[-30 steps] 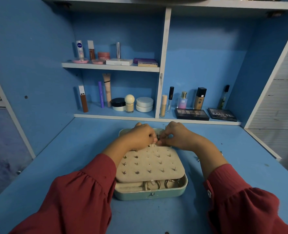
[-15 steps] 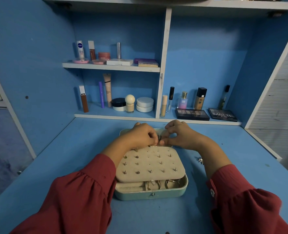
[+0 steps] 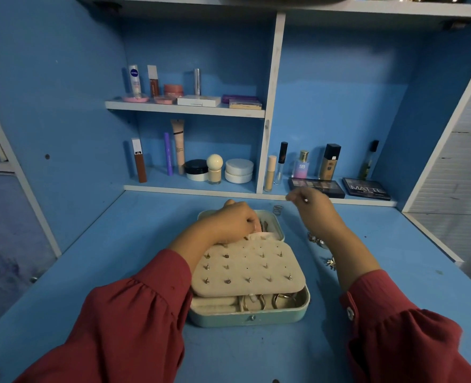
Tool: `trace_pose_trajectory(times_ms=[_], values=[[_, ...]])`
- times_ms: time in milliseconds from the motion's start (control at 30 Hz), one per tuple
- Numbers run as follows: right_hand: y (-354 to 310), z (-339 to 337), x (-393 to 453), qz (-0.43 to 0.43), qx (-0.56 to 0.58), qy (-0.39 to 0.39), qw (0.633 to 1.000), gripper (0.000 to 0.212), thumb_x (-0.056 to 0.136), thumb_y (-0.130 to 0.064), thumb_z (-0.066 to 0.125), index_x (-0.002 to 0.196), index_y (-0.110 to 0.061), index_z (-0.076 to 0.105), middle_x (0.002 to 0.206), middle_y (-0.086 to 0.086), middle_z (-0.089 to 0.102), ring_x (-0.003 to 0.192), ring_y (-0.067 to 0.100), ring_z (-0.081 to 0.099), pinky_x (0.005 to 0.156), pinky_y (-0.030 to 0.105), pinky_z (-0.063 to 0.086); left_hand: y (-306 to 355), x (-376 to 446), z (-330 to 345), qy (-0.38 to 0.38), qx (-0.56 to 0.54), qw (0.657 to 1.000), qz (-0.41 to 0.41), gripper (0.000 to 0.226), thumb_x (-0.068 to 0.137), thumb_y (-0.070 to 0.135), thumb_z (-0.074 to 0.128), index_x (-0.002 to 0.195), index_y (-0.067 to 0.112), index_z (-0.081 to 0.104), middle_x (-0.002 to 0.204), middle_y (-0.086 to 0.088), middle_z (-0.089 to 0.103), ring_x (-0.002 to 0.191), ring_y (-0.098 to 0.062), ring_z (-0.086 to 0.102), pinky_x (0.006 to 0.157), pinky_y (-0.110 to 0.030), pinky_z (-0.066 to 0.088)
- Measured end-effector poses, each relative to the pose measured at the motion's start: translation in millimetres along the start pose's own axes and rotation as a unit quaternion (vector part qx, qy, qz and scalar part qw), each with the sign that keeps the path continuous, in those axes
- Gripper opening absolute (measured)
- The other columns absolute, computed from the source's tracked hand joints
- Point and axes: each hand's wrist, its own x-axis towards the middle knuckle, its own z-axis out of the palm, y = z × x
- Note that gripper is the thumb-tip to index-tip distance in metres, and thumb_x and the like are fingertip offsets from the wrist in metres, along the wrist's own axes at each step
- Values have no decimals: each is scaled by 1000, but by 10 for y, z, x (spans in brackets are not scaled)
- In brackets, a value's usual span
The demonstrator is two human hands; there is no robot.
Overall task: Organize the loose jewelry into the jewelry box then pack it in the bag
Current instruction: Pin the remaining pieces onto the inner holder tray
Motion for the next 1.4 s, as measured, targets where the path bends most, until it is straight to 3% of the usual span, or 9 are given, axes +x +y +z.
trace_pose_trajectory(times_ms=[133, 233, 400, 700, 800, 900, 1100, 1267, 1400], values=[[136, 8, 40, 45, -49, 41, 997, 21, 99, -17, 46, 106, -17, 66, 107, 6, 66, 99, 27, 56, 78, 36, 46, -89, -13, -45, 44, -70, 997, 0, 17, 95, 19, 54, 91, 32, 65, 103, 10, 61, 114, -19, 48, 102, -41, 42], [183, 72, 24, 30, -143, -6, 989, 26, 98, -18, 47, 114, -24, 67, 118, 7, 65, 110, 29, 53, 90, 40, 48, -167, -55, -115, 93, -122, 988, -10, 11, 92, 19, 61, 95, 29, 65, 110, 5, 62, 106, -13, 53, 97, -33, 45], [69, 231, -26, -24, -305, -72, 949, 37, 102, -31, 36, 136, -40, 50, 131, 5, 50, 120, 29, 42, 96, 39, 37, -229, -120, -194, 128, -155, 979, -21, 12, 90, 14, 63, 100, 16, 68, 98, 8, 63, 97, -9, 55, 87, -24, 42], [57, 272, 7, -10, -280, -23, 960, 25, 97, -27, 48, 114, -22, 66, 121, 6, 57, 114, 27, 46, 92, 38, 39, -240, -133, -203, 135, -171, 975, -33, 13, 91, 13, 61, 101, 13, 70, 93, 8, 65, 87, -3, 56, 80, -21, 45], [27, 265, 15, 1, -196, 6, 981, 21, 96, -15, 45, 102, -18, 65, 113, 6, 62, 106, 27, 52, 89, 39, 44, -227, -146, -201, 139, -177, 974, -28, 13, 92, 13, 60, 101, 12, 70, 92, 9, 65, 87, -3, 57, 77, -16, 44], [-75, 233, 2, 2, -29, 44, 999, 17, 98, -10, 41, 93, -16, 55, 96, 0, 63, 94, 23, 56, 83, 38, 47, -219, -153, -210, 152, -191, 970, -19, 15, 92, 12, 60, 104, 14, 69, 94, 11, 64, 89, -3, 57, 76, -13, 44], [-481, 211, -153, -24, 286, 11, 958, 16, 101, -13, 43, 87, -15, 50, 80, -2, 66, 67, 0, 58, 64, 15, 45, -169, -168, -188, 158, -345, 924, 35, 25, 86, 6, 67, 109, 15, 66, 108, 1, 70, 103, -8, 64, 88, -17, 50], [-630, 248, -253, -30, 366, -64, 928, 13, 99, -7, 46, 89, -8, 53, 74, 5, 64, 57, -1, 60, 52, 9, 42, -106, -194, -184, 161, -421, 892, 41, 24, 83, 0, 68, 107, 4, 66, 94, -7, 73, 88, -10, 70, 79, -17, 53], [-627, 241, -257, -16, 357, -64, 932, 9, 98, -10, 50, 91, -8, 56, 73, 4, 66, 56, 0, 57, 53, 11, 43, -134, -197, -189, 173, -403, 898, 23, 19, 79, -1, 71, 96, 7, 68, 87, -3, 72, 77, -3, 68, 71, -11, 50]])
